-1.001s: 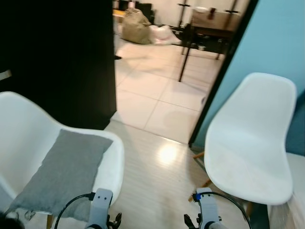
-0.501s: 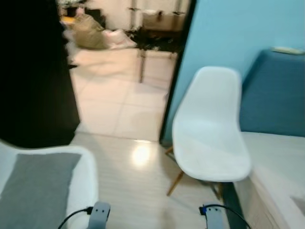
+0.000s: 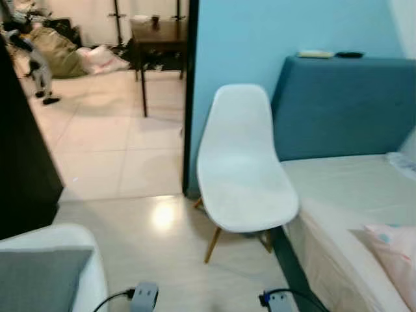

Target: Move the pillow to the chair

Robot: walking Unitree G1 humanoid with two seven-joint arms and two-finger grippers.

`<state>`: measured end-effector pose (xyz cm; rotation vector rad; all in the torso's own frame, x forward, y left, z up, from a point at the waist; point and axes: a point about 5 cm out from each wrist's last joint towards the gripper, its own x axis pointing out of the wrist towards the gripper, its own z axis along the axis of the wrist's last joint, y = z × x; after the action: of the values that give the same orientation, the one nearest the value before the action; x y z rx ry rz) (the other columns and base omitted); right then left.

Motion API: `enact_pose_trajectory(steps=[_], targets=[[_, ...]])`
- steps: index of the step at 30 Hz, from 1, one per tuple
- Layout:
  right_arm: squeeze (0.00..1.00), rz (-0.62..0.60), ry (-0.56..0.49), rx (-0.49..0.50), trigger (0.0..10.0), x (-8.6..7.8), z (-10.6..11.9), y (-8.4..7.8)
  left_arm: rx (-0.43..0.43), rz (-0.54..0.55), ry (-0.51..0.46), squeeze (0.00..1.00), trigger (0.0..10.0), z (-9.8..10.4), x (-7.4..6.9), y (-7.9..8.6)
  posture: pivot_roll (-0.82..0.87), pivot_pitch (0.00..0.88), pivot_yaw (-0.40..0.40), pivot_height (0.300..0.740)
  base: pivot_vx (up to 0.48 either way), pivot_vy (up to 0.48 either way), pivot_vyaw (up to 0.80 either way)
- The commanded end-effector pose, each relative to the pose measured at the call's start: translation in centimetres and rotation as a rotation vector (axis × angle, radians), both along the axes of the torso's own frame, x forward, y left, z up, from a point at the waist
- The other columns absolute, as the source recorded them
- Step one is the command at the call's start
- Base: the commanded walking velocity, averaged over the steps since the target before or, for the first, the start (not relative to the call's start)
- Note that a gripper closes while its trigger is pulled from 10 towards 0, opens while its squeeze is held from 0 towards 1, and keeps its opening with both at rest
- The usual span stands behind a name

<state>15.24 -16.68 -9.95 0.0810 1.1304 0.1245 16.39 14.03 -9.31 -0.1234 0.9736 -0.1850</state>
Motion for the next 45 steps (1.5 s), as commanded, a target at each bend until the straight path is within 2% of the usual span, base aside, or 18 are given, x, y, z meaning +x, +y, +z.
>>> enact_pose_trajectory(steps=[1,12,30,45], targets=[[0.0,-0.003,0.0,0.002,10.0,0.3,0.1,-0.1,-0.012,0.006,0.009,0.0,10.0,0.0,0.0,-0.1,0.05,0.0,-0.023,0.74,0.0,0.0,-0.73],[0.0,-0.004,0.008,0.011,10.0,0.1,0.0,-0.1,-0.012,-0.001,0.011,0.0,10.0,0.0,0.0,0.1,0.05,0.0,-0.018,0.74,0.0,0.0,-0.73],[0.0,-0.022,0.005,0.005,10.0,0.1,0.1,-0.4,0.011,-0.111,-0.036,0.0,10.0,0.3,0.5,-0.7,0.04,0.0,-0.018,0.74,0.0,0.0,-0.72],[0.0,-0.023,0.004,-0.007,10.0,0.0,0.0,-0.6,-0.001,-0.115,-0.053,0.0,10.0,0.5,1.0,-1.2,0.04,0.0,-0.018,0.74,0.0,0.0,-0.72]])
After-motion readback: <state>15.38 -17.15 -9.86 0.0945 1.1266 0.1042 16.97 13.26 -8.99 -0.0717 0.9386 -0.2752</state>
